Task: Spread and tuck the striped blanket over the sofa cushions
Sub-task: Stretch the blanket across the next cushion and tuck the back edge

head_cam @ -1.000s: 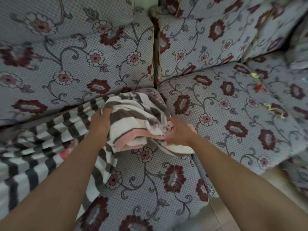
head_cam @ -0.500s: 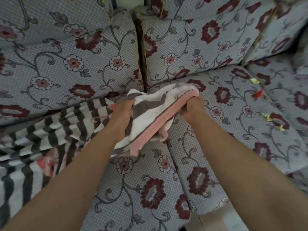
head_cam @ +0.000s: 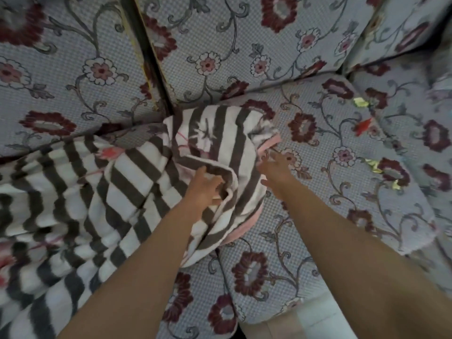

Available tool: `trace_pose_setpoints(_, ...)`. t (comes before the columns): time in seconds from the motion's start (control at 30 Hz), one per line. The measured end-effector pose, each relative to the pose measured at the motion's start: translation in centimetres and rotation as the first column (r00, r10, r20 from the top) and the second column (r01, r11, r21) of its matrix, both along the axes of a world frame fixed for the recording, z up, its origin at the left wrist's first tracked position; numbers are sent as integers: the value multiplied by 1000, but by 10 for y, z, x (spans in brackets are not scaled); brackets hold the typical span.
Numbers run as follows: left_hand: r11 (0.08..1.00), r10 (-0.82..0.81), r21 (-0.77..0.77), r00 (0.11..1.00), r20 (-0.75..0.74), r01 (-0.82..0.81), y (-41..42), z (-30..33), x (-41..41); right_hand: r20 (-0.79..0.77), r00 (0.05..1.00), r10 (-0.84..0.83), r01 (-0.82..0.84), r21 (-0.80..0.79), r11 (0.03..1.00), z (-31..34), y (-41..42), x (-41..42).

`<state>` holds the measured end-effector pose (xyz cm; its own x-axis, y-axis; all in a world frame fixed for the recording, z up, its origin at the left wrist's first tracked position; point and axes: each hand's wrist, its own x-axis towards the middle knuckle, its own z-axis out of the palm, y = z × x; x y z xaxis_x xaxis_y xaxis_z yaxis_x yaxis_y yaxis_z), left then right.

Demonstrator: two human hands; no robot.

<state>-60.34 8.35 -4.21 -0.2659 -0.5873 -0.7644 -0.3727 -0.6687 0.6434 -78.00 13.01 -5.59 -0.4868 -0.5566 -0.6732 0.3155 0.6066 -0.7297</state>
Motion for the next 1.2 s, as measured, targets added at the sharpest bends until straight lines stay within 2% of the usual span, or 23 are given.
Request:
trace_pose_setpoints(0.07, 998, -20, -61, 998, 67, 24, 10, -18, 11, -106, 990, 89, -64, 220, 973, -32, 23, 7)
trace_pose_setpoints(0.1, 993, -77, -81, 990, 120, 87, 18, -24, 16, -102, 987, 123, -87, 305, 948, -46, 34, 12)
trace_pose_setpoints(0.17, 958, -258, -61, 935, 244, 281, 36, -38, 23, -13, 990, 142, -126, 385, 914, -66, 51, 22)
trace_pose_setpoints(0.23, 895, -435, 30, 857, 275, 445, 56, -49, 25, 56, 991, 125, -137, 393, 909, -77, 59, 32)
trace_pose_setpoints(0.27, 876, -478, 66, 843, 247, 477, 65, -54, 24, 72, 990, 125, -143, 377, 915, -79, 60, 38)
trace_pose_setpoints(0.33, 842, -529, 30, 814, 240, 539, 75, -69, 22, 97, 982, 163, -185, 302, 935, -73, 57, 46)
trace_pose_setpoints(0.4, 778, -567, -72, 746, 348, 625, 79, -81, 18, 84, 976, 200, -214, 219, 952, -68, 49, 49)
trace_pose_setpoints(0.47, 719, -539, -162, 690, 483, 675, 81, -86, 15, 71, 988, 139, -148, 138, 979, -61, 41, 48)
trace_pose_setpoints(0.53, 727, -467, -222, 705, 534, 650, 81, -92, 17, 212, 977, -14, 12, 9, 1000, -55, 34, 46)
trace_pose_setpoints(0.6, 755, -386, -239, 708, 591, 611, 78, -94, 16, 458, 879, -134, 202, -102, 974, -50, 32, 42)
trace_pose_setpoints(0.67, 706, -347, -250, 631, 693, 663, 74, -92, 13, 599, 789, -136, 287, -162, 944, -44, 34, 35)
trace_pose_setpoints(0.73, 666, -365, -236, 585, 724, 708, 69, -85, 11, 651, 752, -106, 306, -202, 930, -38, 36, 26)
trace_pose_setpoints(0.83, 727, -402, -290, 728, 556, 623, 60, -60, 5, 623, 780, -64, 280, -255, 926, -27, 40, 12)
trace_pose_setpoints(0.87, 802, -360, -300, 819, 447, 517, 57, -44, -1, 600, 799, -33, 248, -280, 928, -22, 41, 8)
trace_pose_setpoints(0.93, 971, -138, -172, 979, 149, 163, 49, -14, -20, 583, 811, 49, 167, -312, 935, -13, 47, 4)
trace_pose_setpoints(0.97, 996, -25, -89, 996, 84, 32, 42, -1, -32, 583, 806, 101, 109, -314, 943, -9, 51, 4)
trace_pose_setpoints(1.0, 998, 32, -61, 996, 79, -27, 31, 9, -43, 576, 800, 169, 33, -323, 946, -5, 55, 5)
trace_pose_setpoints(1.1, 991, 135, 12, 988, -74, -134, 6, 30, -71, 534, 773, 341, -161, -355, 921, 6, 66, 9)
trace_pose_setpoints(1.2, 978, 200, 109, 957, -212, -181, 1, 43, -91, 526, 756, 389, -220, -356, 908, 14, 77, 5)
